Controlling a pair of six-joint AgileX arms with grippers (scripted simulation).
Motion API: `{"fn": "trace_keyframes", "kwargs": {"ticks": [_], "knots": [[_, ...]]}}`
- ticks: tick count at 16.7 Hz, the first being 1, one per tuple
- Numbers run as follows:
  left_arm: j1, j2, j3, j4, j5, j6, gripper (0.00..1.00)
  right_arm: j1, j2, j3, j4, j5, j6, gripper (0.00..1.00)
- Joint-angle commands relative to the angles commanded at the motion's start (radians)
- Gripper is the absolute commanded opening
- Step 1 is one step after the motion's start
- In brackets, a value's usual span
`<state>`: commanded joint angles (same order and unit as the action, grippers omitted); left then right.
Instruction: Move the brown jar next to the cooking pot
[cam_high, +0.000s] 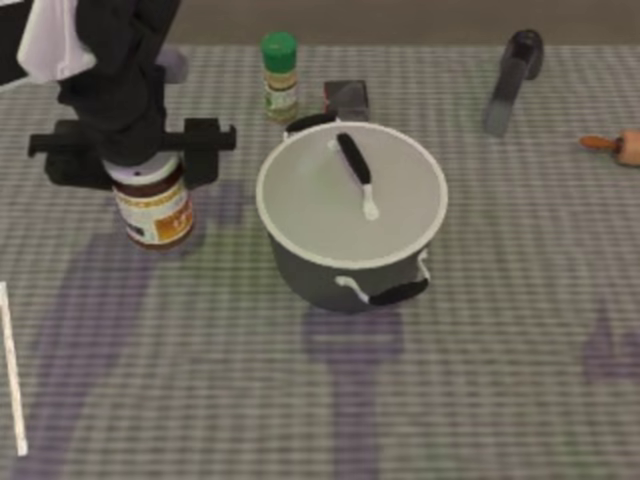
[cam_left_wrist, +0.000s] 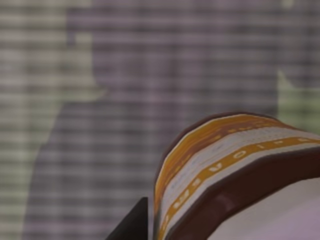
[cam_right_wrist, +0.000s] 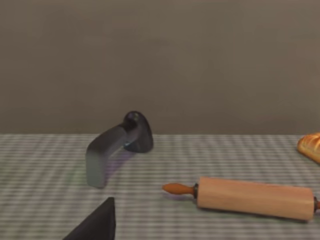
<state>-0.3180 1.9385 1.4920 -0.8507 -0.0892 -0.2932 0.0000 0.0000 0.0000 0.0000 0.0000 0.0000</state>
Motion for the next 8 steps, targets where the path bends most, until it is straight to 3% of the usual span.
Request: {"fn": "trace_keyframes", "kwargs": {"ticks": [8], "knots": [[0.001,0.031,-0.036,0.062,0.000,-0.002,0.00,0.000,0.000,0.000,0.000,0.000,0.000,1.00]]}}
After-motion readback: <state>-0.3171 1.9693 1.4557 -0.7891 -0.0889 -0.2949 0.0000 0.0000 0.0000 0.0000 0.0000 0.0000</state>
